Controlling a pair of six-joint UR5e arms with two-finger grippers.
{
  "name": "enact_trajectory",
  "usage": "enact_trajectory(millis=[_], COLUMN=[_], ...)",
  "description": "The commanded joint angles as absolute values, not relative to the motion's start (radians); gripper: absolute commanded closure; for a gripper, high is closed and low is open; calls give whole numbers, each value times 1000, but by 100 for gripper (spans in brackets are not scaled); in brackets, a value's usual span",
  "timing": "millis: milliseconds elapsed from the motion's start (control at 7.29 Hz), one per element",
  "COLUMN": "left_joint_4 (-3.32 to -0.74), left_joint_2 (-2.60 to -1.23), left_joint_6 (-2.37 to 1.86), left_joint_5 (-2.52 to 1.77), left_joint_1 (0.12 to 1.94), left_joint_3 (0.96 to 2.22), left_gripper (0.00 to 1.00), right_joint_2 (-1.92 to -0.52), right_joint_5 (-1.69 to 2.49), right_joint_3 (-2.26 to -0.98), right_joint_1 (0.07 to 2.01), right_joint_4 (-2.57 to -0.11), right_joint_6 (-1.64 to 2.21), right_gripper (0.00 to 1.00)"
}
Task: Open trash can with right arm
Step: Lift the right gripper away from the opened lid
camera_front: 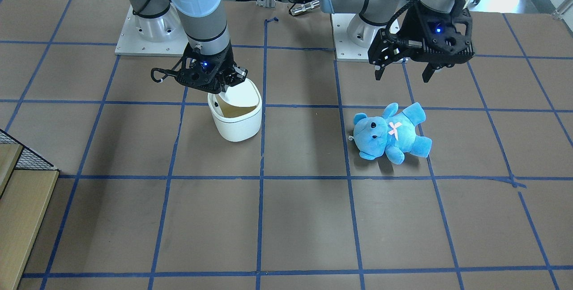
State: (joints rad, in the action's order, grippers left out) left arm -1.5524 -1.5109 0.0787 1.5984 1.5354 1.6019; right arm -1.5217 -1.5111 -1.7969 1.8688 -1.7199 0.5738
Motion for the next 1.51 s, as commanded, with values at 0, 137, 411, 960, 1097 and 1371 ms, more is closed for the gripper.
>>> enact_trajectory(millis=[0,137,411,960,1097,1371], left_joint_4=[-1552,-1552,-1551,-1552,-1552,-1552], left_joint_2=[-1511,-1511,-1511,-1511,-1511,-1511], left_joint_6=[78,78,78,78,78,78], left_joint_5=[1598,1598,1598,1598,1598,1598], left_joint_1=[1536,1536,1536,1536,1536,1535], left_joint_3=[1601,1601,1601,1601,1601,1601], left_gripper=[0,0,0,0,0,0], right_joint_2=[-1522,-1520,-1520,-1520,-1520,-1520], right_joint_5=[-1512,-1514,-1545,-1638,-1666,-1652], right_joint_3=[-1654,-1587,-1516,-1448,-1436,-1416], right_joint_1=[1865,1862,1839,1751,1697,1594], right_joint_4=[-1552,-1483,-1448,-1436,-1445,-1443], right_joint_6=[565,561,523,279,130,4], right_gripper=[100,100,100,61,33,0])
